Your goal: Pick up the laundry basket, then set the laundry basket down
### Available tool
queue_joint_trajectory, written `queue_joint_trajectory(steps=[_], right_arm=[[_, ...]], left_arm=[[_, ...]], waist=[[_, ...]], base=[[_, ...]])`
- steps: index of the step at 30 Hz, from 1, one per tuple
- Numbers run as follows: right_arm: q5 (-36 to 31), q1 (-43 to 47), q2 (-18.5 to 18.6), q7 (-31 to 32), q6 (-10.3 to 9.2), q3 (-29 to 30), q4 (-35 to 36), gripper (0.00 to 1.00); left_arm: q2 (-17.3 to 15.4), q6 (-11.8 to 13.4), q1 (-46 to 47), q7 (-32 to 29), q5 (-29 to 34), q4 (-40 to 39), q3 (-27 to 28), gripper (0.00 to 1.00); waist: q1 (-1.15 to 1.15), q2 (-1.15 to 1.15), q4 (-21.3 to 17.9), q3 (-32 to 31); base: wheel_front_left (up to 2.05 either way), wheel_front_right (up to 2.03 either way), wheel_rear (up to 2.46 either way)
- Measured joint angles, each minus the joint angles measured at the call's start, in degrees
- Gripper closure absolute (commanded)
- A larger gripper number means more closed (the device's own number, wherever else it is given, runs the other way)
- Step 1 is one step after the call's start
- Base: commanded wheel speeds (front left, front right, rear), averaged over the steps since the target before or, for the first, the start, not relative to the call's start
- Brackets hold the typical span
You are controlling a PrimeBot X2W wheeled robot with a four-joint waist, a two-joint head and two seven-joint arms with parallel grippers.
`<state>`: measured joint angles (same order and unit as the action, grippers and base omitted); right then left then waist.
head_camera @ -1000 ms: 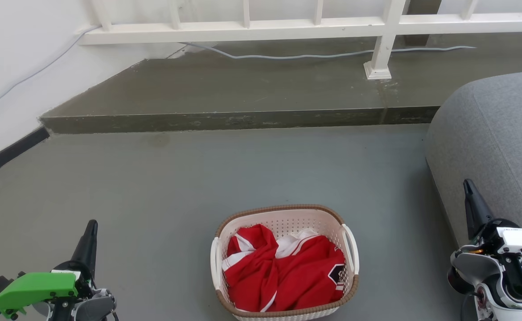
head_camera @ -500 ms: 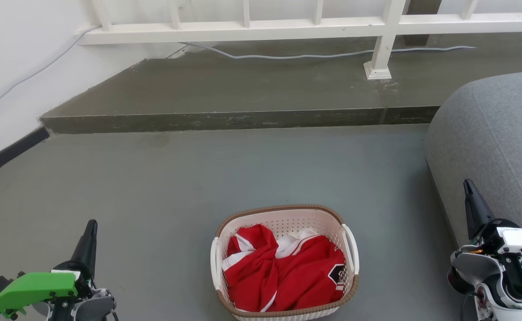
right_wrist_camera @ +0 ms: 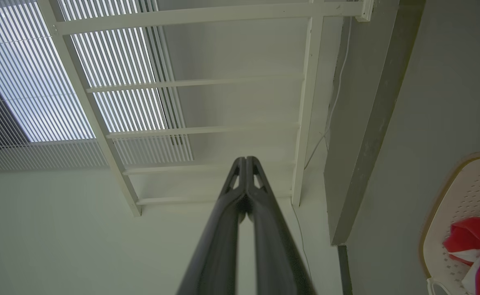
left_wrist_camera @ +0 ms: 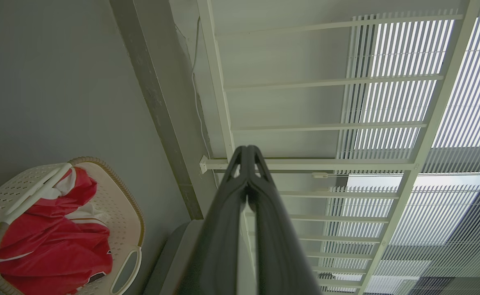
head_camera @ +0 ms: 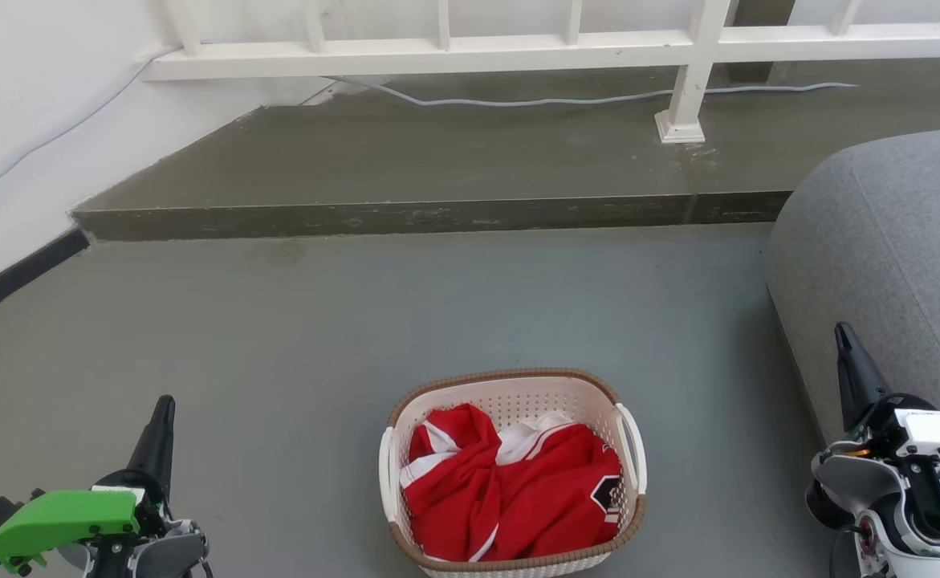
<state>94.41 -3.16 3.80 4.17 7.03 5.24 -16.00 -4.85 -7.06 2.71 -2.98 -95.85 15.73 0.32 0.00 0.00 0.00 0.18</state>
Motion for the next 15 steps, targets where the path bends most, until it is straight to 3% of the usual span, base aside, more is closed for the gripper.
queue_joint_trajectory(steps=[15], right_arm=[[0.0,0.0,0.0,0.0,0.00,0.0,0.0,1.00]], left_arm=[[0.1,0.0,0.0,0.0,0.2,0.0,0.1,1.00]], waist=[[0.00,0.00,0.0,0.0]], base=[[0.00,0.00,0.00]])
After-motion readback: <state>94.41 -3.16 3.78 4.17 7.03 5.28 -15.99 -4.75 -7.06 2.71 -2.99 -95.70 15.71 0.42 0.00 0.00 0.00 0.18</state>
